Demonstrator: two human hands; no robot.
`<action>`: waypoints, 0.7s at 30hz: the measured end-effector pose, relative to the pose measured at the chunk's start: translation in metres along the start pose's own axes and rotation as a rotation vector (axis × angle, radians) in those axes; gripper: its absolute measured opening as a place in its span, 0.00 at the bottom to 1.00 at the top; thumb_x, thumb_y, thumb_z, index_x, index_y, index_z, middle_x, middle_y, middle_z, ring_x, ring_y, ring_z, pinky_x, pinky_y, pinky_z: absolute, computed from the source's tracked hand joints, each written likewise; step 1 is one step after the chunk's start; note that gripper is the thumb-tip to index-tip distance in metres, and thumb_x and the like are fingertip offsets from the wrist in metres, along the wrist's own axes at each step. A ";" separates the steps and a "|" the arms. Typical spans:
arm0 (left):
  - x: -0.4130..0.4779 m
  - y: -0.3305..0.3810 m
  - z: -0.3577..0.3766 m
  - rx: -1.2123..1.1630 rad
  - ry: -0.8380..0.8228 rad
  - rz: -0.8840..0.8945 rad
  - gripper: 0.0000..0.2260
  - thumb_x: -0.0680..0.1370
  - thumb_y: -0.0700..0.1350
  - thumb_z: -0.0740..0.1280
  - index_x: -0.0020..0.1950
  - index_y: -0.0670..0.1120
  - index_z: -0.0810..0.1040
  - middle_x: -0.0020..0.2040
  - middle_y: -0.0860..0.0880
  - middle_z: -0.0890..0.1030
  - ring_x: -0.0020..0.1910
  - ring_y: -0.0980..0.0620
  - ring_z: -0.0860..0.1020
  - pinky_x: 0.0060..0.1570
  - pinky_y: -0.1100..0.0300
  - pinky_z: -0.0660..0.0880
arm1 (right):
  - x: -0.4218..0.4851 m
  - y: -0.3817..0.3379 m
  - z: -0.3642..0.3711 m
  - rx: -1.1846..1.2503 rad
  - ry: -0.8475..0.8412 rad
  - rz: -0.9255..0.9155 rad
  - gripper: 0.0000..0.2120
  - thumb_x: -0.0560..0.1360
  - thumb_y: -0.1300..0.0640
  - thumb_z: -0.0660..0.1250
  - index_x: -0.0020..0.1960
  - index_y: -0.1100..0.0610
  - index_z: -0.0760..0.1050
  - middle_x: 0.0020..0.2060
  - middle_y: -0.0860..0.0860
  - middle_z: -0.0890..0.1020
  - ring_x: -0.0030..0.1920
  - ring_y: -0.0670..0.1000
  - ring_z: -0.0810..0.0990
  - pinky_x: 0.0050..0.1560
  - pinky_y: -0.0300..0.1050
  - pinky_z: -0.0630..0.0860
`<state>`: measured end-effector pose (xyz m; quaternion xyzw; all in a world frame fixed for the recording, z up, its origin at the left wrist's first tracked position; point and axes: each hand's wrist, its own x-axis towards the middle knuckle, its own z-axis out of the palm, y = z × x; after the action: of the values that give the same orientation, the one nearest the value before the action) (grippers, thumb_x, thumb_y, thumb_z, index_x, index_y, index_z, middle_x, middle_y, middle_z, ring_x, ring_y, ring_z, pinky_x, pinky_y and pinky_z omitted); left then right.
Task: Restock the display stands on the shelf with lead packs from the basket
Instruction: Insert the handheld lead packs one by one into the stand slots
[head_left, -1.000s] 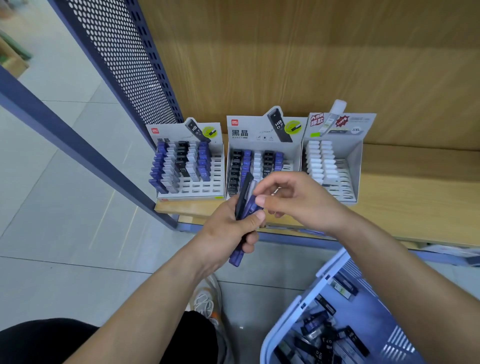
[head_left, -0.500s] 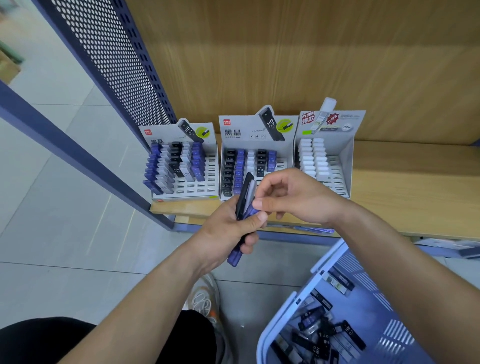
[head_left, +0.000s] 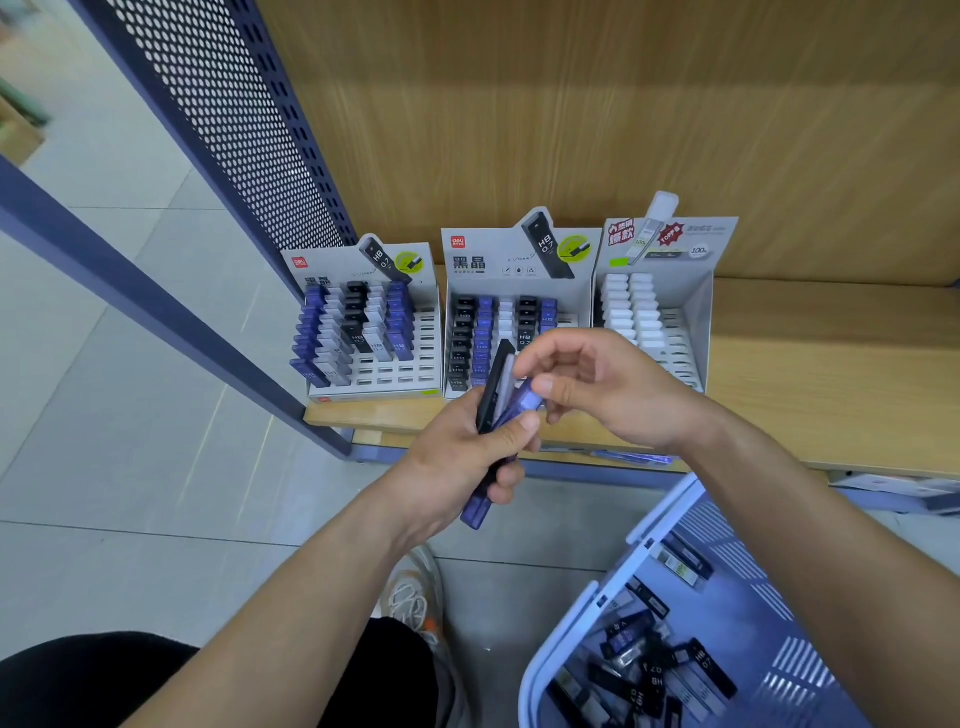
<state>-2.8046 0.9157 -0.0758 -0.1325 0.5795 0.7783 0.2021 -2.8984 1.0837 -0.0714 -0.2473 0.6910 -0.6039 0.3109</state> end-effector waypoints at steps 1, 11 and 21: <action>0.000 0.000 0.000 -0.015 0.007 0.000 0.17 0.75 0.48 0.68 0.59 0.40 0.71 0.40 0.46 0.75 0.26 0.55 0.67 0.24 0.64 0.65 | -0.001 -0.001 -0.003 0.017 0.016 0.011 0.09 0.81 0.67 0.63 0.52 0.57 0.80 0.45 0.54 0.80 0.41 0.48 0.77 0.44 0.43 0.78; 0.004 0.002 -0.001 -0.028 0.175 0.017 0.09 0.83 0.48 0.64 0.57 0.44 0.73 0.36 0.50 0.77 0.25 0.54 0.67 0.24 0.64 0.64 | -0.017 0.003 -0.005 0.099 0.151 0.071 0.04 0.74 0.69 0.71 0.46 0.63 0.78 0.39 0.55 0.81 0.36 0.54 0.82 0.43 0.45 0.81; 0.005 0.002 -0.007 0.000 0.276 0.032 0.06 0.83 0.46 0.65 0.55 0.44 0.74 0.37 0.49 0.76 0.25 0.54 0.66 0.23 0.64 0.64 | -0.010 0.010 -0.010 0.147 0.330 0.015 0.05 0.74 0.69 0.71 0.47 0.61 0.79 0.38 0.53 0.83 0.27 0.51 0.74 0.30 0.42 0.73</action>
<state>-2.8100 0.9097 -0.0781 -0.2289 0.6038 0.7559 0.1079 -2.8985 1.0997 -0.0787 -0.1163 0.6886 -0.6826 0.2153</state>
